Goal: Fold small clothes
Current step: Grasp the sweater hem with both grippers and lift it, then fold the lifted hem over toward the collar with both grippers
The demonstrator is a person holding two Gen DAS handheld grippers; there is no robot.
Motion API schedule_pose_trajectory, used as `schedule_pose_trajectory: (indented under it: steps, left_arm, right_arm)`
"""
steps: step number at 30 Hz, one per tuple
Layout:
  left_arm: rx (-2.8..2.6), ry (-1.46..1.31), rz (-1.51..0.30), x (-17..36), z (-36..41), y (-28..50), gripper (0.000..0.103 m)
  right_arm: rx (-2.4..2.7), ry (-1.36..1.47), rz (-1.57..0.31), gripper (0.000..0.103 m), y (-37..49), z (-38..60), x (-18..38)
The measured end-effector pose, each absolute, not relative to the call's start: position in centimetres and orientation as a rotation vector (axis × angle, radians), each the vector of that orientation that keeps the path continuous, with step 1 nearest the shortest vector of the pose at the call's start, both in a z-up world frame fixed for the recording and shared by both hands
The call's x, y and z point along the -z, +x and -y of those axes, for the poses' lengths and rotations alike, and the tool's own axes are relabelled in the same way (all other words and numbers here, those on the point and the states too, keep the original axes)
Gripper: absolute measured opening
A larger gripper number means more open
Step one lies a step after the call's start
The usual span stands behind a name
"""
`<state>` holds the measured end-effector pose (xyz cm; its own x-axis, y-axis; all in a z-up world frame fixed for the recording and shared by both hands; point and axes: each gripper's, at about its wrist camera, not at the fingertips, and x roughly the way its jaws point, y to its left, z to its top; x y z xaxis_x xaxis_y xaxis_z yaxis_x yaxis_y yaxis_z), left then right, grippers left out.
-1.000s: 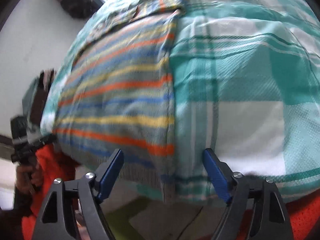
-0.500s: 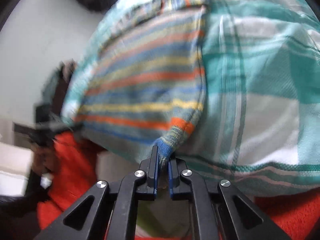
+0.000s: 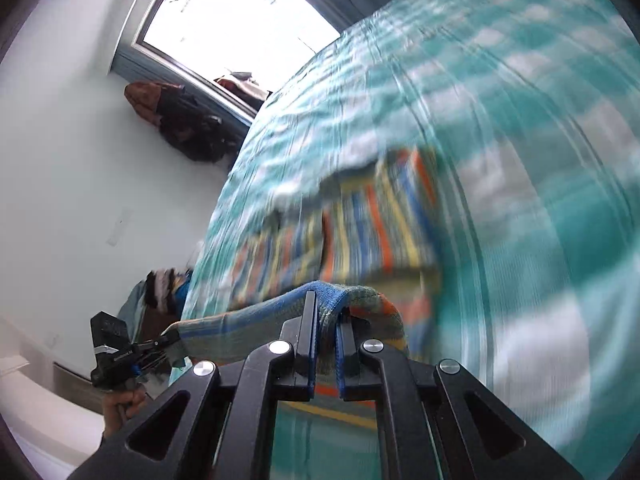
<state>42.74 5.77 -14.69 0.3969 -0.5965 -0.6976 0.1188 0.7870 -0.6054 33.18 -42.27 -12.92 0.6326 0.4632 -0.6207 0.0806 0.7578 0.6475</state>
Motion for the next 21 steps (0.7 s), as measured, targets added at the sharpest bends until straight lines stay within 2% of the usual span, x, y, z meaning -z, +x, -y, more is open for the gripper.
schedule_pose_trajectory:
  steps: [7,10,11,12,14,17,19,21]
  left_arm:
    - [0.402,-0.442,-1.129,18.1,-3.6,53.0,0.005]
    - [0.352,-0.449,-1.142,19.9,-3.3,56.1,0.010]
    - [0.326,-0.483,-1.142,20.5,-3.7,57.0,0.024]
    - [0.295,-0.521,-1.135,21.0,-4.3,57.6,0.053]
    - [0.240,-0.574,-1.099,21.0,-5.9,57.9,0.074]
    - [0.242,-0.623,-1.054,20.3,-7.9,57.0,0.075]
    - [0.262,-0.595,-1.056,19.9,-8.6,55.6,0.075]
    - [0.298,-0.527,-1.068,19.5,-9.2,52.5,0.081]
  right_arm:
    - [-0.163,0.624,-0.918,0.007,44.4,43.8,15.8]
    - [-0.138,0.639,-0.935,0.009,47.8,44.3,18.5]
    - [-0.121,0.643,-0.932,0.009,48.7,44.4,19.3]
    - [-0.101,0.638,-0.933,0.014,49.3,44.5,19.7]
    - [-0.084,0.644,-0.918,0.023,49.5,44.7,20.1]
    - [-0.053,0.637,-0.868,0.033,48.6,45.5,19.3]
    - [-0.046,0.597,-0.867,0.035,47.6,45.9,18.5]
    - [-0.081,0.532,-0.887,0.036,45.7,45.7,17.6]
